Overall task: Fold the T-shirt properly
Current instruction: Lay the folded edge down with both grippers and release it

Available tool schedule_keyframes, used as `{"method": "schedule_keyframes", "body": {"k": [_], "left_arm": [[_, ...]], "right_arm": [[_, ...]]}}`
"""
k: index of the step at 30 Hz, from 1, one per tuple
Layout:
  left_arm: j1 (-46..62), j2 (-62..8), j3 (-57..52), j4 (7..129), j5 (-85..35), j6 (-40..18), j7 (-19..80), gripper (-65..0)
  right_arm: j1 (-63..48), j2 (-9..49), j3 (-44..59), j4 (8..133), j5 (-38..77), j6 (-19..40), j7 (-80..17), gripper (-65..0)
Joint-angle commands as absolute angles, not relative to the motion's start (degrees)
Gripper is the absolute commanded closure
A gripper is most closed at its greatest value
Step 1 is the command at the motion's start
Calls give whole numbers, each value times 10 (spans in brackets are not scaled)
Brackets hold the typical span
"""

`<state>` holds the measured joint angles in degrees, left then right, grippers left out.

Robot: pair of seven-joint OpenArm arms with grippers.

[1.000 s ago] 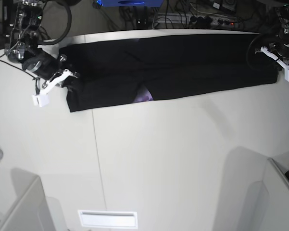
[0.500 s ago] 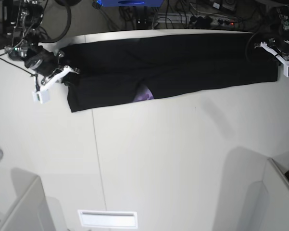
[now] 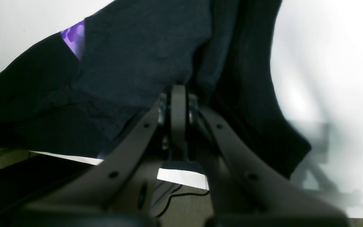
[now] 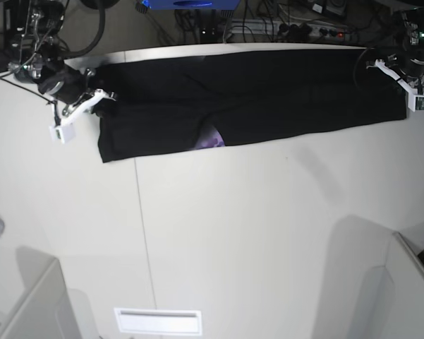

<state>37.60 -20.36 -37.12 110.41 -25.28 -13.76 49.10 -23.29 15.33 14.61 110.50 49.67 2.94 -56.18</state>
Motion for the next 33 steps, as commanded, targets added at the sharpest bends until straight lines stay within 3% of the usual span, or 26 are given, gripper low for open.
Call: {"method": "schedule_keyframes", "body": {"k": [1, 3, 6, 7, 9, 11, 14, 17, 19, 21, 23, 24, 25, 33], "left_arm": [[379, -213, -378, 1113, -249, -137, 481, 0], [379, -213, -378, 1112, -249, -137, 481, -5], [379, -214, -379, 1112, -249, -137, 481, -196], [379, -214, -380, 1112, -249, -137, 481, -267], [379, -214, -395, 1112, -249, -137, 481, -402], [378, -213, -410, 1112, -249, -137, 480, -497], [362, -211, -449, 1113, -250, -138, 480, -579], [359, -207, -487, 1119, -256, -140, 480, -548], [359, -201, -488, 1117, -257, -140, 480, -476], [358, -190, -488, 1114, -257, -140, 480, -344], [349, -177, -487, 1112, -257, -140, 480, -151], [338, -169, -483, 1110, -253, -140, 480, -53], [329, -160, -482, 1102, -250, -140, 480, 0], [278, -155, -428, 975, -250, -139, 479, 0]], "right_arm": [[-233, 160, 148, 1114, 505, 36, -555, 0], [-233, 160, 148, 1114, 505, 36, -555, 0], [-237, 160, 149, 1114, 506, 36, -555, 0], [-239, 160, 151, 1114, 508, 36, -555, -32], [-240, 160, 153, 1114, 508, 36, -555, -161], [-240, 160, 153, 1114, 505, 36, -554, -249], [-246, 160, 154, 1114, 503, 34, -549, -276], [-253, 159, 185, 1120, 507, 36, -536, -275], [-255, 159, 181, 1127, 509, 37, -524, -242], [-255, 159, 160, 1132, 509, 42, -511, -156], [-247, 159, 131, 1127, 509, 65, -499, -29], [-238, 159, 118, 1125, 509, 73, -496, 0], [-231, 159, 104, 1116, 509, 76, -495, 0], [-198, 159, 57, 1034, 508, 75, -489, 0]]}}
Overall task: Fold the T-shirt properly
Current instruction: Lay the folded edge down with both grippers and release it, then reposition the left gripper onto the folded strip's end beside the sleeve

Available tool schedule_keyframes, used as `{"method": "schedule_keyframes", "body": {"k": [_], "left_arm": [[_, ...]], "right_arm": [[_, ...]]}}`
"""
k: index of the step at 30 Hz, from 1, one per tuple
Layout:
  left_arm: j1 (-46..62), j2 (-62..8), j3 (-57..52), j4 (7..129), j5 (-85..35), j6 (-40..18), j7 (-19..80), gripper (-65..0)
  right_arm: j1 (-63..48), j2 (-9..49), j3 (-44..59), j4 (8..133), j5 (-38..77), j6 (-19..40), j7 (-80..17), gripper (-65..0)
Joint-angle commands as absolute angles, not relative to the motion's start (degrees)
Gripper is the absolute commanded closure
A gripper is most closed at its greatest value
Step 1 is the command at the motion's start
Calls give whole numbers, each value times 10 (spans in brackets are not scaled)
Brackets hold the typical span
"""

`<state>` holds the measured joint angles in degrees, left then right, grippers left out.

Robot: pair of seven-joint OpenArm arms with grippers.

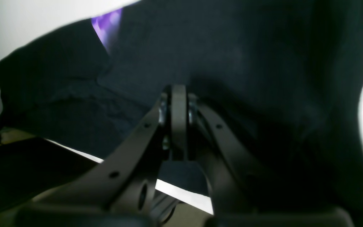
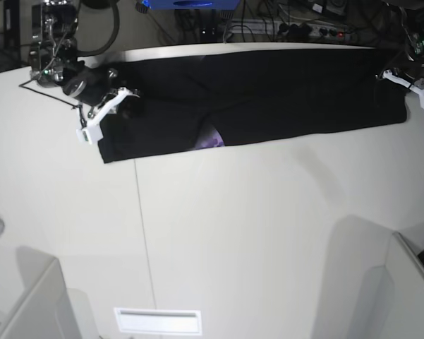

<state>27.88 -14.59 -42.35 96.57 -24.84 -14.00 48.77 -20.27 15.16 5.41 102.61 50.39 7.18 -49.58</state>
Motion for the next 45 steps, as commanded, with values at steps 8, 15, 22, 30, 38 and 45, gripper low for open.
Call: {"method": "schedule_keyframes", "body": {"k": [8, 15, 22, 30, 38, 45], "left_arm": [[207, -156, -408, 873, -249, -137, 479, 0], [134, -167, -339, 826, -249, -135, 480, 0], [100, -168, -338, 853, -250, -135, 484, 0], [141, -154, -423, 1010, -256, -138, 485, 0], [255, -98, -429, 1139, -280, -175, 538, 0], [296, -83, -429, 1115, -315, -211, 537, 0]], "right_arm": [[-170, 165, 59, 924, 507, 75, -454, 0], [-111, 165, 59, 864, 507, 75, -451, 0], [-80, 165, 59, 873, 511, 75, -452, 0], [-101, 160, 43, 965, 512, 75, -452, 0], [-102, 160, 22, 973, 512, 75, -452, 0], [-102, 160, 22, 972, 512, 75, -452, 0]]}}
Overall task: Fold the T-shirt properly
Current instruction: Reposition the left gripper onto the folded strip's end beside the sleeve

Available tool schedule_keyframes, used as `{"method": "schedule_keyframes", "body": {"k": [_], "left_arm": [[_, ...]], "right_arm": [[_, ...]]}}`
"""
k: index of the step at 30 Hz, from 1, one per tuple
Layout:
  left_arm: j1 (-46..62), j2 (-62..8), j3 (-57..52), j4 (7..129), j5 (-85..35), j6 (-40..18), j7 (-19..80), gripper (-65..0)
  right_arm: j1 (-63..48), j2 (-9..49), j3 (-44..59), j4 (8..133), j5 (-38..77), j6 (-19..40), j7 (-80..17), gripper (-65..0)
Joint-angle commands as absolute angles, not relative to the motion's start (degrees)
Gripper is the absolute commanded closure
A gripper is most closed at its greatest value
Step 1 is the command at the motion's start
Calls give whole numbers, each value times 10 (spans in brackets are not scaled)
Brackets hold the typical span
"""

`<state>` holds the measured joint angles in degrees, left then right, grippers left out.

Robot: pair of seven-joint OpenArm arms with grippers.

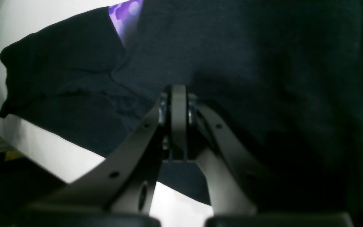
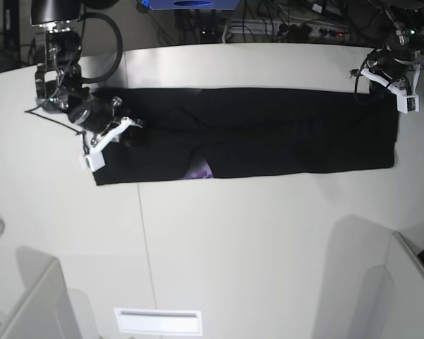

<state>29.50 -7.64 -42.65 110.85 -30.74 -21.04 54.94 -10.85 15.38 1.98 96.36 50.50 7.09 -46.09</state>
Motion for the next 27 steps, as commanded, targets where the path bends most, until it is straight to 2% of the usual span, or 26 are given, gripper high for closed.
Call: {"method": "schedule_keyframes", "body": {"k": [1, 11, 27], "left_arm": [[294, -83, -429, 1110, -316, -211, 537, 0], [245, -87, -422, 995, -313, -211, 537, 0], [185, -104, -428, 989, -313, -209, 540, 0]], "right_arm": [[-102, 160, 22, 972, 512, 75, -452, 0], [-109, 159, 22, 976, 512, 75, -452, 0], [-109, 159, 24, 973, 512, 75, -452, 0]]}}
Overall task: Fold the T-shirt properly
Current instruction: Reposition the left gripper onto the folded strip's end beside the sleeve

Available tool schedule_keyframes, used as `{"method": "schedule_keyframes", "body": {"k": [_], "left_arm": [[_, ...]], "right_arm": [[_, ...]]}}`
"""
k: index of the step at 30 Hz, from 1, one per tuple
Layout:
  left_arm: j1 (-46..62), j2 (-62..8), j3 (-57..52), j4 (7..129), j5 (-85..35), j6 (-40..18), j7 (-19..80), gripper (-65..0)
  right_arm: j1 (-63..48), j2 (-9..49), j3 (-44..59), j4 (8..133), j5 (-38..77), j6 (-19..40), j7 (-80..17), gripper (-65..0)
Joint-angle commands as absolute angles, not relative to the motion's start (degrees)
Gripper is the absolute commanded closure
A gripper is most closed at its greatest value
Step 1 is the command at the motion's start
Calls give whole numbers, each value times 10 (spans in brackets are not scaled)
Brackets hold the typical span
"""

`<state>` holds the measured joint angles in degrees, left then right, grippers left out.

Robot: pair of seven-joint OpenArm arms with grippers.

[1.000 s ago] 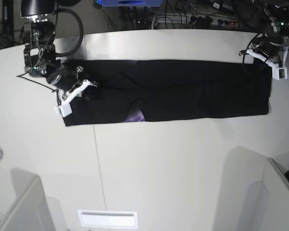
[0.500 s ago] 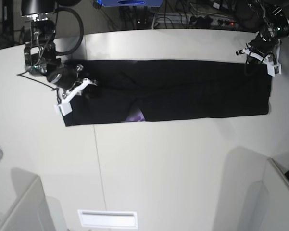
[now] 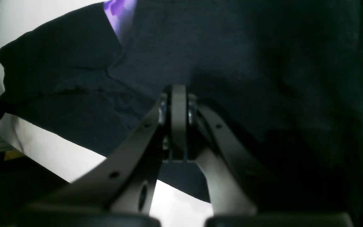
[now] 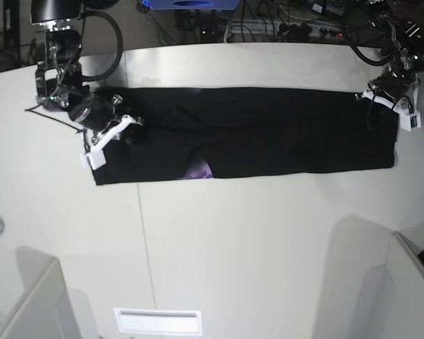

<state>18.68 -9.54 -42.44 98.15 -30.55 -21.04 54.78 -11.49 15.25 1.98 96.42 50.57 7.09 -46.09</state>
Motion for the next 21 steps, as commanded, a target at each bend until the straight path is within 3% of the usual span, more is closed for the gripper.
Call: {"method": "schedule_keyframes", "body": {"k": [1, 10, 21], "left_arm": [[181, -109, -428, 989, -313, -209, 540, 0], [116, -139, -428, 863, -313, -209, 538, 0], [96, -148, -429, 872, -317, -209, 540, 0]], "right_arm": [[-109, 159, 24, 973, 512, 75, -452, 0], [-109, 161, 28, 972, 512, 75, -452, 0], [-109, 163, 28, 971, 509, 75, -452, 0]]}}
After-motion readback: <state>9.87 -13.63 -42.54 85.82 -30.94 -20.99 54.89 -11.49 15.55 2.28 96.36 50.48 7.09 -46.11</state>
